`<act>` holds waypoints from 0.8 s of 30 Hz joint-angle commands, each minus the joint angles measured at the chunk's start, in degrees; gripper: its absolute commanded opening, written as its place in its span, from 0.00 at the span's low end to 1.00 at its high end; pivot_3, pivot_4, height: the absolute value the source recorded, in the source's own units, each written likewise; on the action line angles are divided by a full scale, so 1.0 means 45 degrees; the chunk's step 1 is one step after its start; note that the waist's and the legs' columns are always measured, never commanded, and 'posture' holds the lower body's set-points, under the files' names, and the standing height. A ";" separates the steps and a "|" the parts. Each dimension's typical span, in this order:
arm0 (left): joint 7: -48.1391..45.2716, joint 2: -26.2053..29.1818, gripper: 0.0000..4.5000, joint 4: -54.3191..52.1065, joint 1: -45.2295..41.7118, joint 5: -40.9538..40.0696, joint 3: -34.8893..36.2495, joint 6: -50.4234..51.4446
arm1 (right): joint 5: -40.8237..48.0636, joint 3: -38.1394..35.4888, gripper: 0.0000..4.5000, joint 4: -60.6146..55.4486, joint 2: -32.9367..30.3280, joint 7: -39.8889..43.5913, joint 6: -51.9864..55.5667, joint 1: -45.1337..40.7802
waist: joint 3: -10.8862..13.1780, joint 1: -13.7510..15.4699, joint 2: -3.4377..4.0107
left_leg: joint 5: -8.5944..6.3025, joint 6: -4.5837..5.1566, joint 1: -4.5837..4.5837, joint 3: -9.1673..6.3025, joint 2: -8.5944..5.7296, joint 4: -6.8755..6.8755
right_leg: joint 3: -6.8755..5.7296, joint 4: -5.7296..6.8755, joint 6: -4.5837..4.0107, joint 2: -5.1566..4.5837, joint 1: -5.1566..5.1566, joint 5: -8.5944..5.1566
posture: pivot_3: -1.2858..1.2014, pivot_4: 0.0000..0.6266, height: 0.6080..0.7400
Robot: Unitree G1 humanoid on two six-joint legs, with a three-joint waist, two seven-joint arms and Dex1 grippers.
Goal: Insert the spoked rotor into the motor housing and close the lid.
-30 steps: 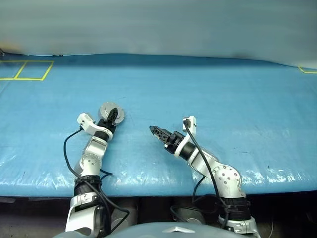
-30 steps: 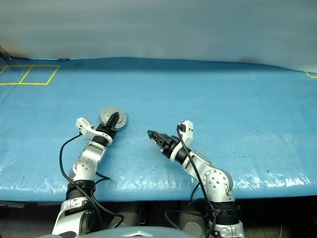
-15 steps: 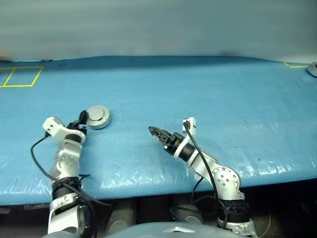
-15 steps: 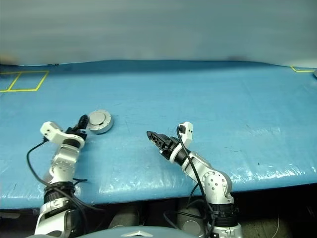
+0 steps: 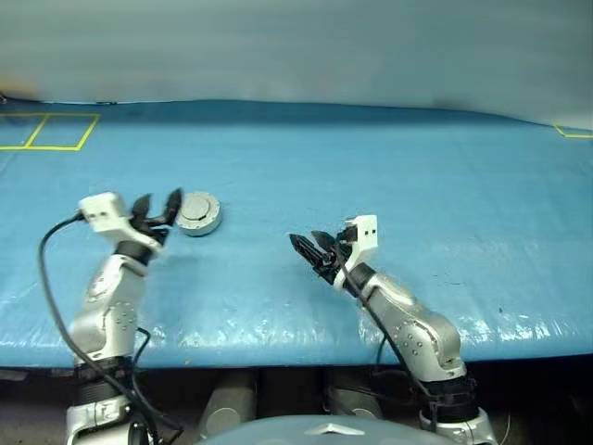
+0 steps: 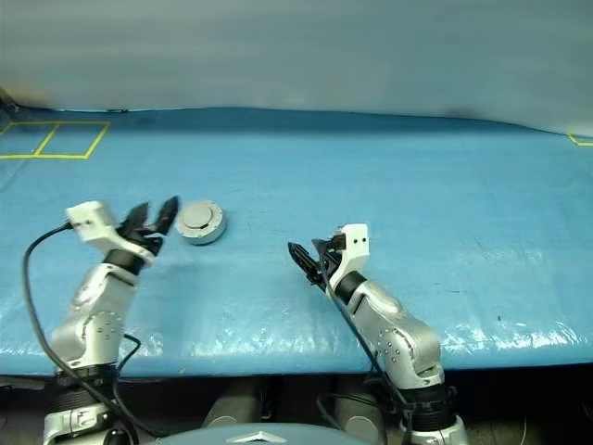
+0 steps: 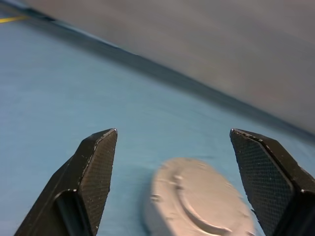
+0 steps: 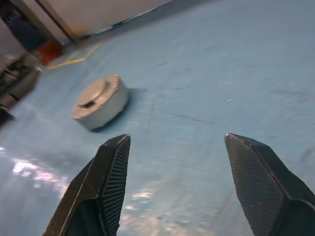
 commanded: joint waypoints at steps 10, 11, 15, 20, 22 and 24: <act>0.2944 -0.2577 0.87 0.0034 0.2401 0.5634 -0.3119 -0.3200 | -0.5701 0.0242 0.71 0.0015 0.0315 -0.2570 -0.3957 0.1895 | 0.0001 -0.0040 -0.0001 | 0.0013 -0.0026 0.0001 0.0061 0.0098 -0.0052 | 0.0041 0.0026 0.0012 0.0101 -0.0028 -0.0051 | 0.52 0.24 1.00; 0.3026 -0.2577 0.87 0.0127 0.2669 0.5919 -0.3193 -0.3435 | -0.6143 0.0430 0.71 -0.0114 0.0268 -0.2699 -0.4125 0.2247 | -0.0001 -0.0017 -0.0002 | 0.0013 -0.0026 0.0000 0.0061 0.0101 -0.0049 | 0.0040 0.0026 0.0011 0.0099 -0.0027 -0.0051 | 0.52 0.24 1.00; 0.2967 -0.2952 0.87 -0.0025 0.3335 0.5865 -0.3253 -0.3529 | -0.6898 0.0303 0.71 -0.0294 0.0735 -0.3445 -0.4175 0.3300 | 0.0001 -0.0002 -0.0003 | 0.0008 -0.0024 -0.0007 0.0062 0.0093 -0.0046 | 0.0035 0.0019 0.0014 0.0076 -0.0027 -0.0053 | 0.52 0.24 1.00; 0.2795 -0.2998 0.87 -0.0156 0.3742 0.6266 -0.3368 -0.3814 | -0.7019 -0.0020 0.71 -0.0431 0.1092 -0.3380 -0.4078 0.3562 | 0.0006 -0.0033 -0.0007 | -0.0013 -0.0049 -0.0001 0.0063 0.0104 0.0001 | 0.0013 0.0021 0.0023 0.0056 -0.0025 -0.0052 | 0.52 0.24 1.00; 0.2733 -0.3030 0.87 -0.0051 0.3722 0.6226 -0.3323 -0.3956 | -0.7127 -0.0028 0.71 -0.0429 0.1117 -0.3302 -0.4071 0.3426 | 0.0007 -0.0026 -0.0010 | -0.0034 -0.0084 -0.0002 0.0061 0.0110 0.0014 | -0.0005 0.0021 0.0023 0.0051 -0.0036 -0.0053 | 0.52 0.24 1.00; 0.2675 -0.3021 0.87 0.0060 0.3704 0.6246 -0.3301 -0.4104 | -0.7121 -0.0070 0.71 -0.0438 0.1205 -0.3250 -0.4023 0.3361 | 0.0007 -0.0022 -0.0009 | -0.0032 -0.0081 0.0001 0.0055 0.0111 0.0016 | -0.0014 0.0021 0.0023 0.0050 -0.0047 -0.0053 | 0.52 0.24 1.00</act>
